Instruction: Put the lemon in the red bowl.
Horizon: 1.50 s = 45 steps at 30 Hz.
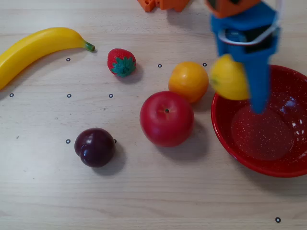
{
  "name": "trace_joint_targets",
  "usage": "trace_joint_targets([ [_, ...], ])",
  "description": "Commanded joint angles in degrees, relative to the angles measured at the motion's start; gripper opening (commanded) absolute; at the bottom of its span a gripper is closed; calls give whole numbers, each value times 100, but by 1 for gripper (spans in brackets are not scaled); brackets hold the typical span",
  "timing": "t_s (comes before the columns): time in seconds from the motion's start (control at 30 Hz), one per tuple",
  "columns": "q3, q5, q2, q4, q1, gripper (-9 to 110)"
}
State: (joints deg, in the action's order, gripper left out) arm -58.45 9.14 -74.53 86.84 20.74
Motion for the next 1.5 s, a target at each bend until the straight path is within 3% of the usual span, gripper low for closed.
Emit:
trace_joint_targets([
  [0.0,167,-114,-773,-422,369,0],
  [0.6,-2821,1230,-387,-4526,923,0],
  [0.83,-3560,1714,-167,-5440,861,0],
  [0.87,-3586,1731,-141,-5449,844,3],
  [1.0,-3577,1538,-88,-5273,747,35],
  [1.07,-3401,1415,-79,-4975,703,45],
  [1.33,-1600,694,-53,-3639,571,50],
  [1.47,-492,519,-167,-3015,448,37],
])
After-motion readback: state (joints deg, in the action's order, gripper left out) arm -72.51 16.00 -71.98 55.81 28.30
